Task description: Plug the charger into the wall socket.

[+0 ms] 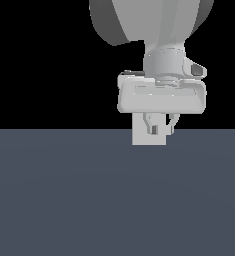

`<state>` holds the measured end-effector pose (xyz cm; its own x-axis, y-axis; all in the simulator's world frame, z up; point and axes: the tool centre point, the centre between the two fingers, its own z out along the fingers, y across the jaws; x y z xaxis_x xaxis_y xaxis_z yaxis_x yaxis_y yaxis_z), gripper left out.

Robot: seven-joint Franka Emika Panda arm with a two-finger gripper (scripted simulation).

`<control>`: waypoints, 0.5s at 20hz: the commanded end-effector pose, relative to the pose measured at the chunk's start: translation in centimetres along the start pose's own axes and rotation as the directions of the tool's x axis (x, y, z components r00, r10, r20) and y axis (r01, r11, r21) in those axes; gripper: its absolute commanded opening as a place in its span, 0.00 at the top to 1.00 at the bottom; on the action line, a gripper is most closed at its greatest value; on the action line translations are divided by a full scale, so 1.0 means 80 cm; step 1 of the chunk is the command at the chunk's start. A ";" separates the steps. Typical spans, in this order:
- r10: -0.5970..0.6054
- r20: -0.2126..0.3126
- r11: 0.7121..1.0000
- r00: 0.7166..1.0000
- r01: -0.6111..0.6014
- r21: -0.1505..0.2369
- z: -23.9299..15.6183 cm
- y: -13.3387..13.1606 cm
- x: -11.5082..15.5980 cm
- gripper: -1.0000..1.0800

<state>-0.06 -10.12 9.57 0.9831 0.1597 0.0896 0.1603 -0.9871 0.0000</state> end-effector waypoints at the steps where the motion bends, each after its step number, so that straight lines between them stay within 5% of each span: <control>1: 0.027 0.001 1.000 1.000 -0.027 -0.003 -0.003 0.003 0.005 1.00; 10: 0.043 0.001 0.999 0.999 -0.043 -0.004 -0.005 0.006 0.007 1.00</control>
<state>0.56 -10.48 10.07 0.9894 0.1151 0.0885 0.1156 -0.9933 0.0001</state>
